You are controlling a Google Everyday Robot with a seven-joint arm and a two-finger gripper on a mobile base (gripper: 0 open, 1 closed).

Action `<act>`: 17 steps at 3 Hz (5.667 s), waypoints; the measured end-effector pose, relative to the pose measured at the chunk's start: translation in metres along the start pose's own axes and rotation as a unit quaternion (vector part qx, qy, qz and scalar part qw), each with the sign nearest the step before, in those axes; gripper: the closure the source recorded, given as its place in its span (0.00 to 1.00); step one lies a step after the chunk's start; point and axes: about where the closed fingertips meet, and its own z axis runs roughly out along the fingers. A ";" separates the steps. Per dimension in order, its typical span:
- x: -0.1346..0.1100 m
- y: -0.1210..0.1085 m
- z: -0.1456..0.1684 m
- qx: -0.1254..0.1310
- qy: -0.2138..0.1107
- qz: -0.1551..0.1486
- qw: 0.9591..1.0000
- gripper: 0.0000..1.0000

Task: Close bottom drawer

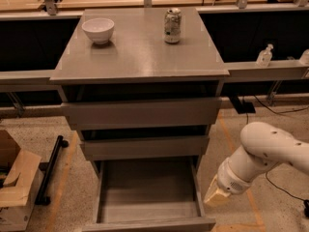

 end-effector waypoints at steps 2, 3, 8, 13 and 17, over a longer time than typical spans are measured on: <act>0.010 -0.012 0.031 -0.017 -0.024 0.022 0.999 1.00; 0.006 -0.038 0.052 -0.025 -0.035 0.020 0.999 1.00; 0.029 -0.100 0.173 -0.107 0.010 0.042 0.993 1.00; 0.097 -0.105 0.310 -0.171 0.056 0.130 0.975 1.00; 0.101 -0.153 0.358 -0.125 0.025 0.133 0.983 1.00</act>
Offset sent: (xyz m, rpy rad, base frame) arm 0.0145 -0.0039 -0.0549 0.0946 0.0360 -0.0993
